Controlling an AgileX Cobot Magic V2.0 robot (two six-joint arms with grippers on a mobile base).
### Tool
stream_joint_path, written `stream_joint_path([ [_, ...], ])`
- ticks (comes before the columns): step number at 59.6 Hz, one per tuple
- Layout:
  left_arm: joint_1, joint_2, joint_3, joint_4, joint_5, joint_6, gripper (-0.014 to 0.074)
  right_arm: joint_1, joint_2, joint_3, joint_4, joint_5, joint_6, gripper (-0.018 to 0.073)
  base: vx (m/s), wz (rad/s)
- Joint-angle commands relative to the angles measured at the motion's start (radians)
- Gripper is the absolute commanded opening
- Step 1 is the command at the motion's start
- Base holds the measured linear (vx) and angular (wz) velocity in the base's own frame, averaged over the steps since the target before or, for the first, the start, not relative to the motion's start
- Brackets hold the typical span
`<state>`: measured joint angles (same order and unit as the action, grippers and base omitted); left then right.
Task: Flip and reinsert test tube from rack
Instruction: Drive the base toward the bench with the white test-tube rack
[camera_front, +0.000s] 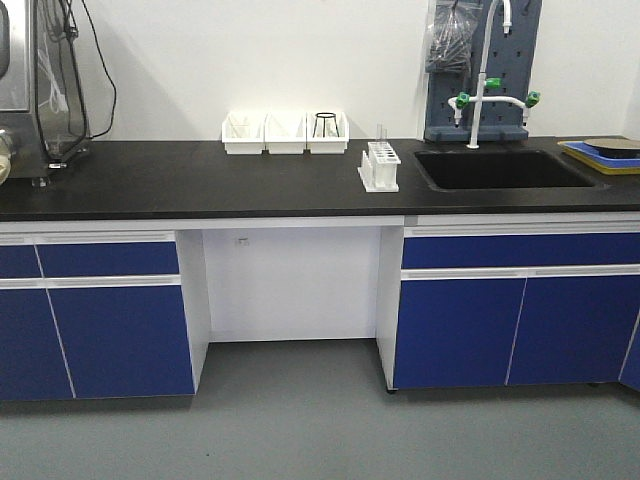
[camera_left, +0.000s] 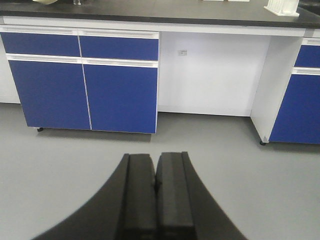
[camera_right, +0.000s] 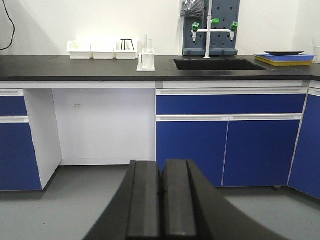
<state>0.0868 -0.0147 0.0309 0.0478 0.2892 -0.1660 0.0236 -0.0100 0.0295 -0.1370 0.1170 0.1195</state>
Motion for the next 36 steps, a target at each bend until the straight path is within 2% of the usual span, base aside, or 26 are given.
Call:
stream_joint_path([
  [1,-0.007,-0.011,0.001,-0.004,-0.087,0.0,-0.0006,-0.002,-0.01,0.002,-0.01,-0.074,-0.003,-0.0008,0.0,0.01],
  [36,-0.007,-0.011,0.001,-0.004,-0.087,0.0,-0.0006,-0.002,-0.01,0.002,-0.01,-0.074,-0.003,-0.0008,0.01,0.02],
])
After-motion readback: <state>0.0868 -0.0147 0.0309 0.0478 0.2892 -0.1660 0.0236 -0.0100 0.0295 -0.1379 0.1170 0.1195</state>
